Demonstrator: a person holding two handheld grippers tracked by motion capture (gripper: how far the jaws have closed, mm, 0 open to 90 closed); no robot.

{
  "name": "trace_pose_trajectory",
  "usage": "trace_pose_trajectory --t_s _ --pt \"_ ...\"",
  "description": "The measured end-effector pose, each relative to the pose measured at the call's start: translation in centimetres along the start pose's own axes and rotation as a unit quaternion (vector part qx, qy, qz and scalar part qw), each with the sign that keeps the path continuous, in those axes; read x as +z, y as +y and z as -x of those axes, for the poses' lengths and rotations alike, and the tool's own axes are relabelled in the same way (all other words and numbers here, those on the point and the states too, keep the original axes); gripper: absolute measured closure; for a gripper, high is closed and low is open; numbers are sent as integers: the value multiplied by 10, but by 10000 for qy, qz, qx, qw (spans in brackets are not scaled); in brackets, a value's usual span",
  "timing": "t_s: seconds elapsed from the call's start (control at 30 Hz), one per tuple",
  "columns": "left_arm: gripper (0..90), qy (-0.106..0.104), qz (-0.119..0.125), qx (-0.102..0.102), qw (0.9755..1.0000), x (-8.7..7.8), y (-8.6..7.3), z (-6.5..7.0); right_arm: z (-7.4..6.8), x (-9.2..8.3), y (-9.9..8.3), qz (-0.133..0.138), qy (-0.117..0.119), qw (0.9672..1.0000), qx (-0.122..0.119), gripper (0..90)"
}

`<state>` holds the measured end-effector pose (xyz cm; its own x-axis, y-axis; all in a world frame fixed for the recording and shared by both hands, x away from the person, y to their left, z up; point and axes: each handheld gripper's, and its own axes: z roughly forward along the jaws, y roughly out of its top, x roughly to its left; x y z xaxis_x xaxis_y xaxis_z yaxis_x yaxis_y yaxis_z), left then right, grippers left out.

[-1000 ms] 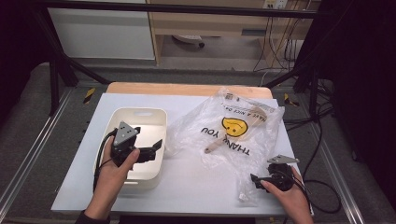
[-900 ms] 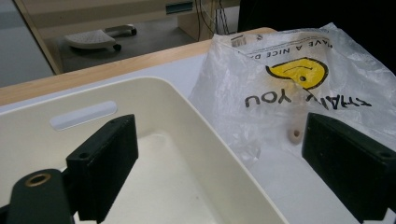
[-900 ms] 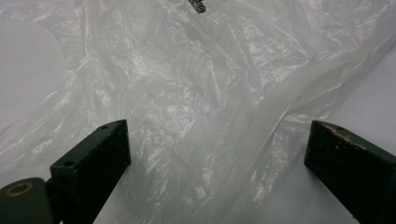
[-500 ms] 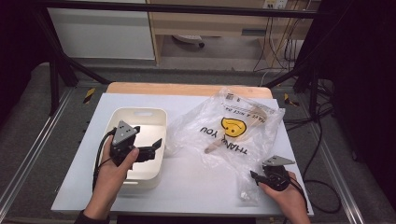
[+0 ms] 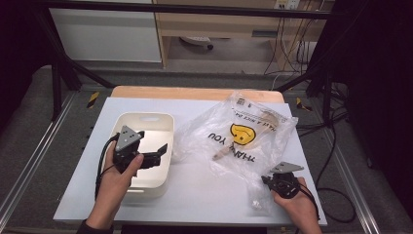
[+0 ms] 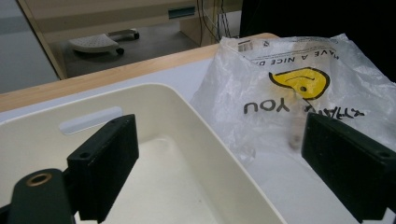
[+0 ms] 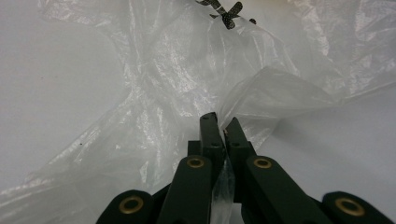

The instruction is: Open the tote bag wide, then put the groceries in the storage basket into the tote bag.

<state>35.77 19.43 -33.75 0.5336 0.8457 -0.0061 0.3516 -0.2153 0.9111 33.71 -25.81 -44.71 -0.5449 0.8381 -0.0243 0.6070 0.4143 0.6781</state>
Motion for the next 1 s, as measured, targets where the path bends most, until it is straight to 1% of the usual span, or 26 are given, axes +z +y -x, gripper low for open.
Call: trace_pose_trajectory --t_s 0.23,0.43,0.67,0.73,0.77,0.87,1.0 --pt "109 4 13 9 10000 -1 1 1 8 -12 -6 65 -74 9998 157 900" --pt "109 -61 5 54 10000 -1 2 5 17 -16 -11 1 -133 9995 297 900" --pt "109 -131 -18 110 9999 1 3 11 29 -24 -15 37 -238 9990 384 900" --pt "109 -145 -28 129 9998 2 3 13 33 -25 -17 23 -258 9987 450 900" --pt "109 -154 -34 136 9998 2 3 14 35 -26 -17 21 -286 9987 433 900" --pt "109 -182 -36 139 9997 4 3 16 39 -27 -19 22 -273 9986 455 900" --pt "109 -228 -47 188 9996 5 5 22 45 -28 -18 -38 -353 9988 349 900"
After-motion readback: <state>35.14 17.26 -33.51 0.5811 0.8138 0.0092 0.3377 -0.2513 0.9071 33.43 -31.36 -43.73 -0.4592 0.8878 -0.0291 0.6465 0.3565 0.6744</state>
